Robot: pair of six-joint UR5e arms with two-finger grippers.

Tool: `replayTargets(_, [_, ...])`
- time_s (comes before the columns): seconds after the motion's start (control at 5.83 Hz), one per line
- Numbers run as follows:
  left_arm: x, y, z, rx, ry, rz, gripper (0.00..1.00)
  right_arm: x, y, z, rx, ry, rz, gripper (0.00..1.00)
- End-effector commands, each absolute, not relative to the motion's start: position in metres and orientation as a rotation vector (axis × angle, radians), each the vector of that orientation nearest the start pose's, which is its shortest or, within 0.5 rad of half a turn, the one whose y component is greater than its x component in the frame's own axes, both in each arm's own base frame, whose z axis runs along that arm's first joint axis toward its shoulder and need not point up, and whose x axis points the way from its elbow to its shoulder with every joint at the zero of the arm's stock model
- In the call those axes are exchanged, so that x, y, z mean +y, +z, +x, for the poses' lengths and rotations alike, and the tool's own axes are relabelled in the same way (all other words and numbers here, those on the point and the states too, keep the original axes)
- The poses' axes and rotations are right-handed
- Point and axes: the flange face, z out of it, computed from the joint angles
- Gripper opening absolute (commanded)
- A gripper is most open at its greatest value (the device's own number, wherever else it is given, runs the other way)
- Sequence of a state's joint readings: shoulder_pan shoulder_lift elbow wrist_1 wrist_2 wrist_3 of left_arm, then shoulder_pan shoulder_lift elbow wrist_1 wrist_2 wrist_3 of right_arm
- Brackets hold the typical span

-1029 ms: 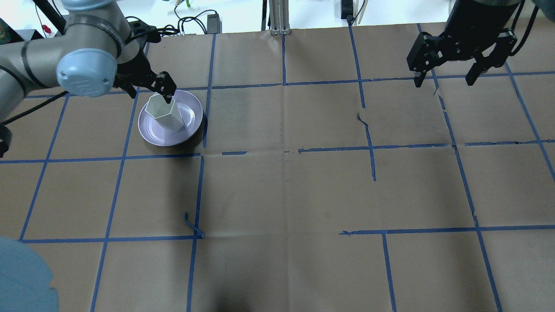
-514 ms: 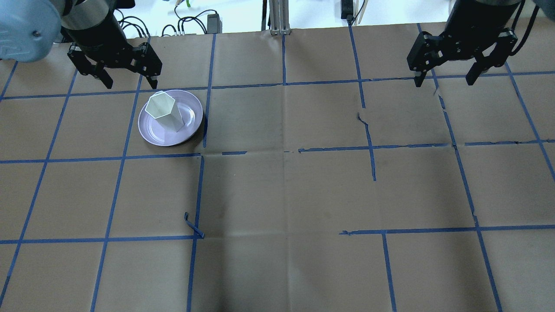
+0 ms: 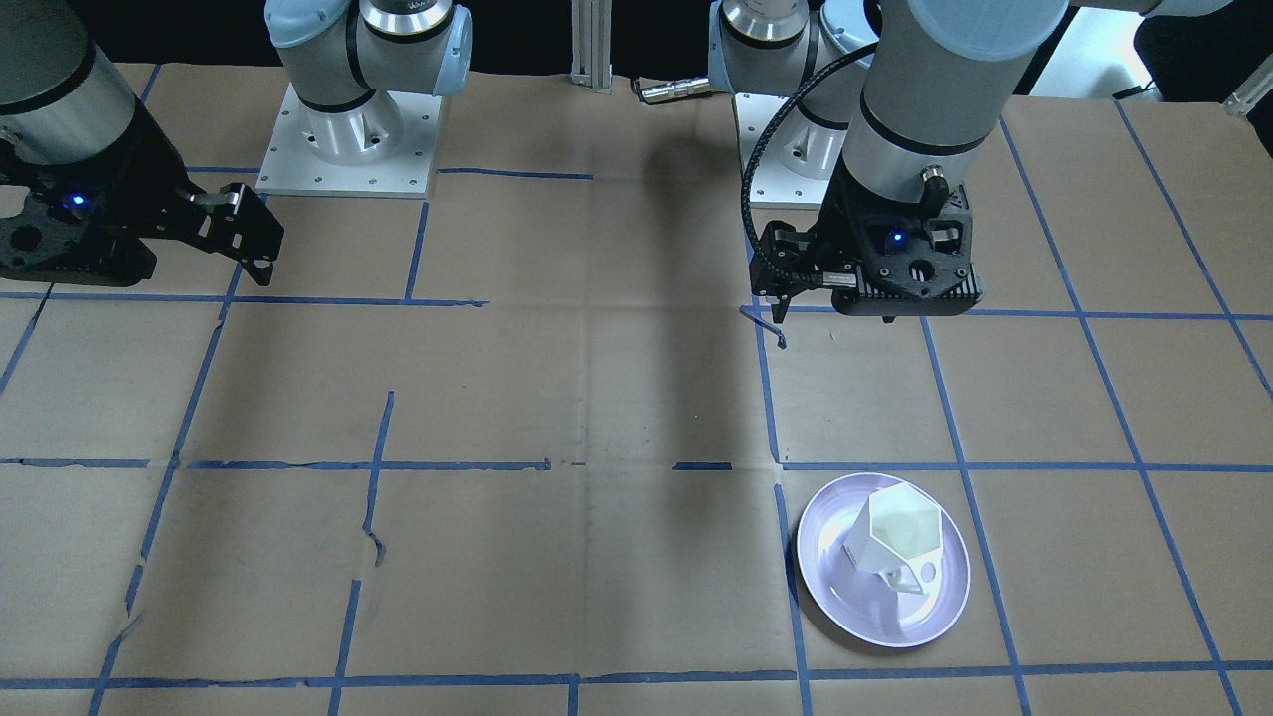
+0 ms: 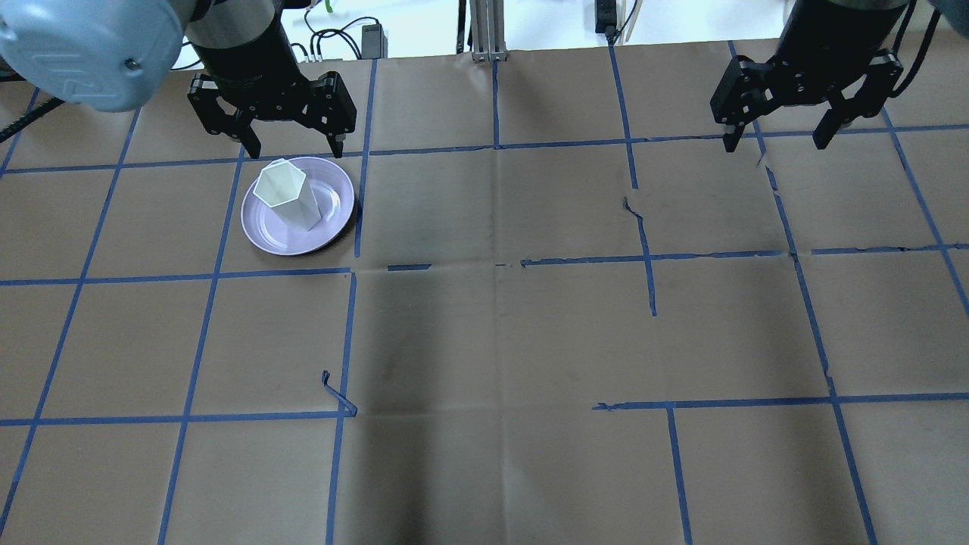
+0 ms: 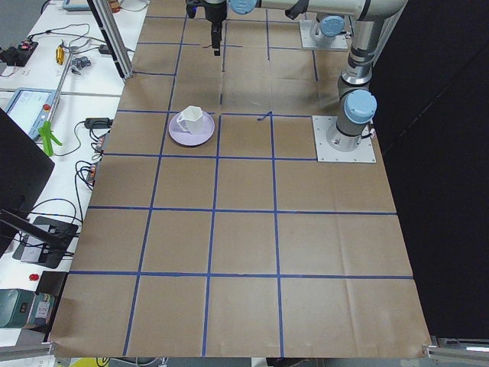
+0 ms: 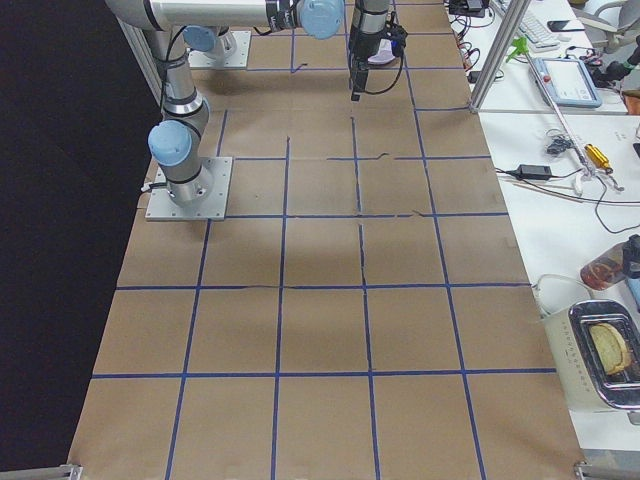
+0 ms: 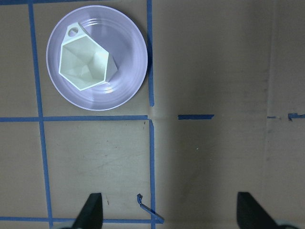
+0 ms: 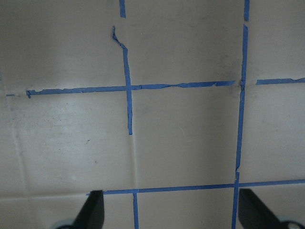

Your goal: Flip cup and place on plate

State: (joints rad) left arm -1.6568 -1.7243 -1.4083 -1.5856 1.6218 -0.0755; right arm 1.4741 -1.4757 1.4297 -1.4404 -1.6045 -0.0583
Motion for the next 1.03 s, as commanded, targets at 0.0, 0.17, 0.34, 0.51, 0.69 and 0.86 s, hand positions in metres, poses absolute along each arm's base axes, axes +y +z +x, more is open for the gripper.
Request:
replayTargets(0.0, [-0.5362,0.4953,-0.1752,3.095,-0.02,0.023,1.0,-0.5332,0.496,0.0789,3.165,0.137,0.058,1.0])
replayTargets(0.17, [-0.5344,0.4987,-0.1734,3.112,-0.027,0.021,1.0,-0.5332,0.496,0.0789,3.165,0.137,0.058,1.0])
replayTargets(0.34, [-0.5344,0.4988,-0.1732,3.11,-0.027,0.021,1.0,-0.5332,0.496,0.0789,3.165,0.137,0.058,1.0])
replayTargets(0.51, [-0.5344,0.4973,-0.1724,3.11,-0.023,0.019,1.0,-0.5332,0.496,0.0789,3.165,0.137,0.058,1.0])
replayTargets(0.69, [-0.5343,0.4965,-0.1724,3.11,-0.02,0.019,1.0,-0.5332,0.496,0.0789,3.165,0.137,0.058,1.0])
replayTargets(0.86, [-0.5343,0.4965,-0.1724,3.11,-0.02,0.019,1.0,-0.5332,0.496,0.0789,3.165,0.137,0.058,1.0])
